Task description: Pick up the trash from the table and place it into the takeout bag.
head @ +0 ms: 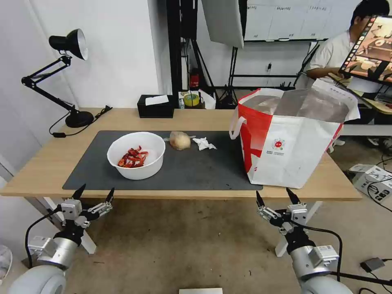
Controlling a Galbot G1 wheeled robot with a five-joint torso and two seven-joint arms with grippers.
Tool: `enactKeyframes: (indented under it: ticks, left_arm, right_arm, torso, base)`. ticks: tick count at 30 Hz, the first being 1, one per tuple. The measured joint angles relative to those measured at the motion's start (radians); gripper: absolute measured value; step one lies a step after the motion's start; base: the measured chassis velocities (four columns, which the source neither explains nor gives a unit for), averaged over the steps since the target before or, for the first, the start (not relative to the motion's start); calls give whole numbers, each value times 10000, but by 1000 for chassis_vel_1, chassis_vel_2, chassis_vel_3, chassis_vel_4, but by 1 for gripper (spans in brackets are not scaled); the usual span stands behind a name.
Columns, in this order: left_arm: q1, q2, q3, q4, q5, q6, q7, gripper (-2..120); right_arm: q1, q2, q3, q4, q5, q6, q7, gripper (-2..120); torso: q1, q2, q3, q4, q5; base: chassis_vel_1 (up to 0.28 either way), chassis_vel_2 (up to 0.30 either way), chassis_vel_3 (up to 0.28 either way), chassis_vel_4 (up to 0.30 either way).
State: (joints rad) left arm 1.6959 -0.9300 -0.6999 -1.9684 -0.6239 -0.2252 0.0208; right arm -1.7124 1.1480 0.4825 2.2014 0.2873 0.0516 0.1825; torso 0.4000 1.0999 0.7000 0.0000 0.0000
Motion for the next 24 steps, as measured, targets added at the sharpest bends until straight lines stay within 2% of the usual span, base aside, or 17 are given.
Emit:
enactKeyframes:
  ticks: [16, 20, 23, 24]
  left_arm:
    - [170, -49, -48, 104, 62, -221, 25, 100]
    - [153, -35, -41, 105, 61, -224, 27, 100]
    - [164, -28, -95, 44, 64, -224, 27, 100]
    - [164, -28, -95, 44, 64, -224, 27, 100]
  right_arm:
    - [182, -64, -378, -41, 26, -72, -19, 100]
    - [698, -358, -813, -41, 242, -306, -69, 100]
    - [2036, -949, -1641, -92, 588, -914, -77, 100]
    - [2036, -949, -1641, -92, 588, -914, -77, 100]
  torso:
    - [0, 0, 0, -1, 0]
    - [0, 0, 0, -1, 0]
    - [0, 0, 0, 3, 0]
    - [0, 0, 0, 3, 0]
  base:
    - [0, 0, 0, 0]
    - [0, 0, 0, 0]
    - [0, 0, 0, 0]
    - [0, 0, 0, 0]
